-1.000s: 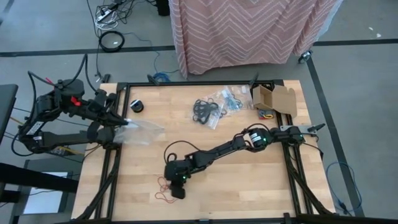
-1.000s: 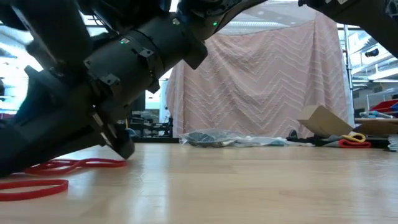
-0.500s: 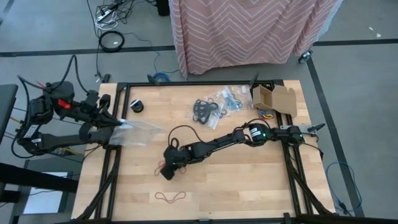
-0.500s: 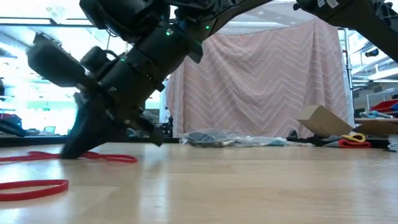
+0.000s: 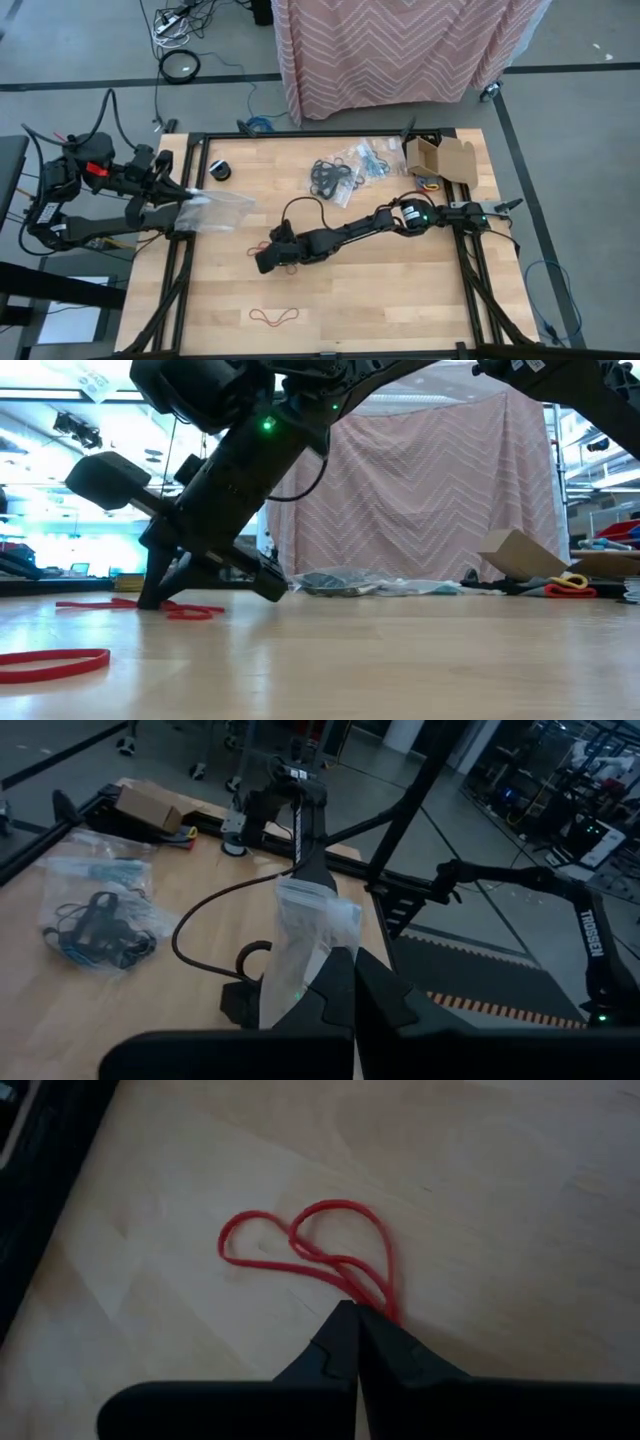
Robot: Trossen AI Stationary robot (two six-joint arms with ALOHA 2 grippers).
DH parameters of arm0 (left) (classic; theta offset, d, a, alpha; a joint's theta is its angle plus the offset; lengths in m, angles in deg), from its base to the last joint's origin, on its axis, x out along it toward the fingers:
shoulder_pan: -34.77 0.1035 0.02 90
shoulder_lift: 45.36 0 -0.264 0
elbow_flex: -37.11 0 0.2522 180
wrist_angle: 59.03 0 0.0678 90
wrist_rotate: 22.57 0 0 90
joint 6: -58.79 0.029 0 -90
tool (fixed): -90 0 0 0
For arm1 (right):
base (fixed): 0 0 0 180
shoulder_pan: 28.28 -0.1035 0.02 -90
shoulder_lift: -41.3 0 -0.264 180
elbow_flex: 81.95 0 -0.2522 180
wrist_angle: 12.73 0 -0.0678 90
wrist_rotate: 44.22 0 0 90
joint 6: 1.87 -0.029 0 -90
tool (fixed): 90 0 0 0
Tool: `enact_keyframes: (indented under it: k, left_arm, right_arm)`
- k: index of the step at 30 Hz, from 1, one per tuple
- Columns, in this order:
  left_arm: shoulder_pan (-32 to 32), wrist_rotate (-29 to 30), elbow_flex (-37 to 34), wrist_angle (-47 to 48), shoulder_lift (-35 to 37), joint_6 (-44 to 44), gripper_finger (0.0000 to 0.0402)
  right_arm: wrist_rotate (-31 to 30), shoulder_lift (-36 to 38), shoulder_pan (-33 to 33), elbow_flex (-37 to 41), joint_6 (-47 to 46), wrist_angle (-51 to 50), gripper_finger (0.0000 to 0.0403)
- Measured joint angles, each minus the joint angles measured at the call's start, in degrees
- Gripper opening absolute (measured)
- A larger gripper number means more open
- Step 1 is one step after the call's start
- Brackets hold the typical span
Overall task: Sort rubber bands
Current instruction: Prepare the red rubber bands to the center of the table
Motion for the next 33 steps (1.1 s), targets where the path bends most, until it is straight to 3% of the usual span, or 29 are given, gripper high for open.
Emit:
enact_keyframes:
  k: [2,5,11,14,16,21,28,33]
  left_arm:
    - [0.0,0.1,0.0,0.0,0.0,0.1,0.0000]
    - [0.0,0.1,0.0,0.0,0.0,0.8,0.0000]
    - [0.0,0.3,0.0,0.2,0.0,1.2,0.0000]
    - [0.0,0.3,0.0,0.2,0.0,1.2,0.0000]
    - [0.0,0.3,0.0,0.2,0.0,1.2,0.0000]
    - [0.0,0.3,0.0,0.0,0.0,1.2,0.0000]
    - [0.0,0.3,0.0,-0.2,0.0,0.2,0.0000]
    - [0.0,0.6,0.0,-0.2,0.0,-0.1,0.0000]
  right_arm:
    - [-0.5,0.2,-0.3,0.2,4.2,2.5,0.0000]
    - [4.8,0.9,-0.5,0.3,16.3,7.6,0.0000]
    - [27.1,3.7,-2.2,-0.1,34.0,12.3,0.0000]
    - [39.7,3.5,-3.6,0.0,42.6,8.3,0.0000]
    - [44.8,3.4,-4.9,0.0,49.3,3.1,0.0000]
    - [45.0,3.0,-8.2,0.0,62.6,-9.2,0.0000]
    - [46.5,3.1,-9.2,2.3,67.8,-4.8,0.0000]
    - [43.5,3.2,-8.2,2.8,67.4,-3.4,0.0000]
